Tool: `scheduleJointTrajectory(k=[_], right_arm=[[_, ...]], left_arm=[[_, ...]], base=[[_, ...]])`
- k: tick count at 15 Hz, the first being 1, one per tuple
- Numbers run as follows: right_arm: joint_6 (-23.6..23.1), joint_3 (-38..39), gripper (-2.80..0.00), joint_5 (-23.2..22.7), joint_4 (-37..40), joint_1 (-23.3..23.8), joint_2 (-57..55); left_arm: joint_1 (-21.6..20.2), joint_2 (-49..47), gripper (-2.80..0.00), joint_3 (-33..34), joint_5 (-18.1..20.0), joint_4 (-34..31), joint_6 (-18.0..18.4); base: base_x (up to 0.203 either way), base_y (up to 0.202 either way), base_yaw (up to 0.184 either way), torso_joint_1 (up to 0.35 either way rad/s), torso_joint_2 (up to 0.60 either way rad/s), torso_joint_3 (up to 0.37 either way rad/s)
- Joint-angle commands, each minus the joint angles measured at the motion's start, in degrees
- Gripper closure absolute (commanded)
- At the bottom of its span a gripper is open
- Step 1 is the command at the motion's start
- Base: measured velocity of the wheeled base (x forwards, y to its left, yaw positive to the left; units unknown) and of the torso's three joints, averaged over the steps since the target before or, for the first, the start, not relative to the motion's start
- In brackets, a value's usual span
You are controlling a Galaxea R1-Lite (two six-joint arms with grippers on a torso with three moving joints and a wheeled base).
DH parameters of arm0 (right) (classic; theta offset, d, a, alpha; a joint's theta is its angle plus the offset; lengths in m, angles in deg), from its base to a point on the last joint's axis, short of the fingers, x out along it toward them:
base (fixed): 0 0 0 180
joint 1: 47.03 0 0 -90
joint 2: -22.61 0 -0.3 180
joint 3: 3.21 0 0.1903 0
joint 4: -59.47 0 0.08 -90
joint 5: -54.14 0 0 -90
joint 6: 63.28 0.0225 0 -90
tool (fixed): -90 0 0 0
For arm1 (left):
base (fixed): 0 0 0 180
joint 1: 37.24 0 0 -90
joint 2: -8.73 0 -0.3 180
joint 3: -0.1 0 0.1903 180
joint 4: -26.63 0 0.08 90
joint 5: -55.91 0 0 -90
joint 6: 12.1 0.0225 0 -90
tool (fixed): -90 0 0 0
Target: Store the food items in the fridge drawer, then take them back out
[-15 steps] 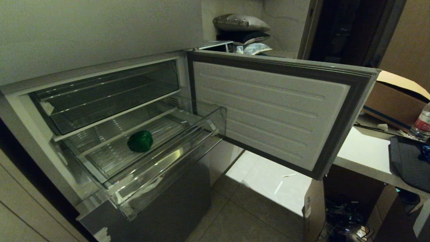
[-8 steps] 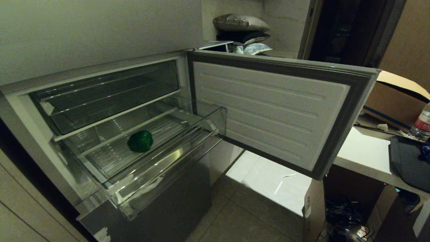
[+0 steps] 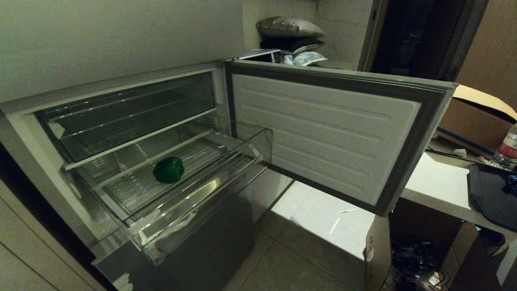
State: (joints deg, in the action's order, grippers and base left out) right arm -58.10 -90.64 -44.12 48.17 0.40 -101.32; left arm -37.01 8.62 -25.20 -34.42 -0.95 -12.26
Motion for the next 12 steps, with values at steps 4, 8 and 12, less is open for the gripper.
scheduleJointTrajectory(k=[4, 8, 12], right_arm=[[-0.1, -0.2, 0.00, -0.2, -0.3, -0.1, -0.3], [0.1, 0.7, 0.00, -0.3, -0.3, 0.0, 0.6], [-0.5, 8.8, 0.00, -2.0, -0.4, 0.0, 11.4]], left_arm=[[0.0, 0.0, 0.00, 0.0, 0.0, 0.0, 0.0], [0.0, -0.1, 0.00, 0.0, 0.0, 0.0, 0.0], [-0.1, -0.1, 0.00, 0.0, 0.0, 0.0, 0.0]], base=[[0.000, 0.000, 0.000, 0.000, 0.00, 0.000], [0.000, 0.000, 0.000, 0.000, 0.00, 0.000], [0.000, 0.000, 0.000, 0.000, 0.00, 0.000]])
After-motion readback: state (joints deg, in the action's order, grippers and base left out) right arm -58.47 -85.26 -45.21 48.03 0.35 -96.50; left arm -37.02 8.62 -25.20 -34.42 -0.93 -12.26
